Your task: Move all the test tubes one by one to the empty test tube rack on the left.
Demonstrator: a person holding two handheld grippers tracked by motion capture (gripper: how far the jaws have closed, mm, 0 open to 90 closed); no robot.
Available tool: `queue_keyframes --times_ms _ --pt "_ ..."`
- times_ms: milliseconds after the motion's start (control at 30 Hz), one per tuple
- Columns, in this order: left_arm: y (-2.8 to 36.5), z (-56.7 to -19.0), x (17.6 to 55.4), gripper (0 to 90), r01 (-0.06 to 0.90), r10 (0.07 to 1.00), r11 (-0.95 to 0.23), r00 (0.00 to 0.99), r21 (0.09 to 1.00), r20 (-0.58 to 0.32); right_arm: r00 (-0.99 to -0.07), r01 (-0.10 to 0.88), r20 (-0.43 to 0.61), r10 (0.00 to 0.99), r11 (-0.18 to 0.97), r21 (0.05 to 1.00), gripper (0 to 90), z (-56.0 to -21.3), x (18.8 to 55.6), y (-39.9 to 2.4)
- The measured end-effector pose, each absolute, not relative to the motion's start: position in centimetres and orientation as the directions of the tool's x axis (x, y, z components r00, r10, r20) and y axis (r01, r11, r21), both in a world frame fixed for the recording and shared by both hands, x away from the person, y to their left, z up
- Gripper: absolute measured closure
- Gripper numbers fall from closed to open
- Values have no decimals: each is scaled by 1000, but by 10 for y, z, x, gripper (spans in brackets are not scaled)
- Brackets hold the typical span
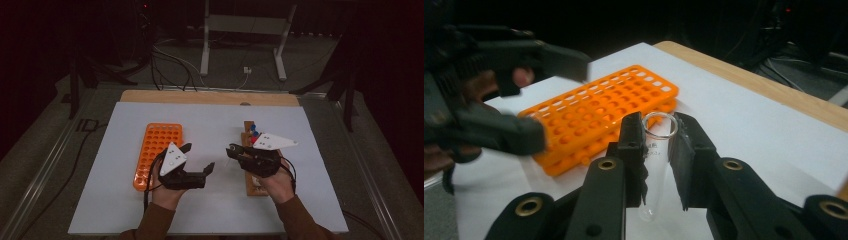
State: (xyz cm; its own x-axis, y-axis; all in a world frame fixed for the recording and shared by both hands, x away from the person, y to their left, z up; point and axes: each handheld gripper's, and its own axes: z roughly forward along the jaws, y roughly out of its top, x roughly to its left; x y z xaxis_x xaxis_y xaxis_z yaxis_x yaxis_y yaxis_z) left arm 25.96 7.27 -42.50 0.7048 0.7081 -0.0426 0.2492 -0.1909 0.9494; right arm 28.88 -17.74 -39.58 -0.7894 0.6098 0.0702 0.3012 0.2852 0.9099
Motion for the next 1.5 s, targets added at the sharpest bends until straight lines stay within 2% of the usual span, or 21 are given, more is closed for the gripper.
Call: queue_keyframes --times_ms 167,267,300,333,433,500,800,1000,1033,1067,1100,1133,1167,1267,1300,1367,1433,1467,1500 --pt "61 -430 260 145 256 693 -207 720 944 -44 -804 304 81 589 289 908 761 -397 288 -168" --pt "57 -432 262 281 255 674 -223 738 941 -40 -814 307 89 574 296 904 761 -399 288 -163" --pt "56 -433 262 357 252 661 -229 749 940 -40 -816 308 89 571 298 903 760 -400 287 -161" --pt "55 -434 262 357 246 650 -235 759 940 -36 -816 308 89 571 298 903 760 -400 287 -161" --pt "52 -436 262 565 234 631 -265 775 935 -15 -826 304 86 557 311 901 761 -401 286 -158" --pt "49 -438 263 619 237 633 -284 774 929 -4 -828 302 83 554 316 900 761 -401 286 -157" --pt "46 -441 264 750 235 616 -286 788 929 -10 -839 300 85 537 326 897 761 -403 284 -156" --pt "46 -442 264 766 230 609 -293 793 928 -5 -844 299 94 529 318 900 753 -404 284 -159" --pt "46 -442 264 766 230 611 -298 792 926 0 -847 293 103 521 296 909 665 -404 284 -161" --pt "47 -442 264 766 230 614 -303 790 925 5 -847 293 103 521 296 909 665 -404 284 -161" --pt "48 -442 264 766 231 616 -306 787 924 8 -847 291 115 518 272 917 560 -404 285 -166" --pt "50 -441 264 766 234 622 -304 783 923 7 -847 291 115 518 272 917 560 -404 285 -166" --pt "53 -441 264 767 237 627 -303 779 923 6 -839 289 114 532 259 922 456 -403 285 -171" --pt "61 -440 264 766 246 649 -280 761 928 -6 -815 295 107 569 249 922 354 -403 286 -179" --pt "64 -439 264 766 246 654 -274 757 930 -8 -815 295 107 569 249 922 354 -403 286 -179" --pt "72 -436 264 766 245 670 -265 743 932 -5 -785 290 69 616 266 919 266 -406 286 -186" --pt "75 -436 263 765 244 676 -261 737 934 -4 -770 285 47 636 278 917 237 -408 286 -189" --pt "78 -435 263 765 243 679 -258 734 935 -3 -740 294 29 672 284 912 166 -412 286 -194" --pt "81 -434 262 765 243 685 -256 728 936 -1 -740 294 29 672 284 912 166 -412 286 -194"
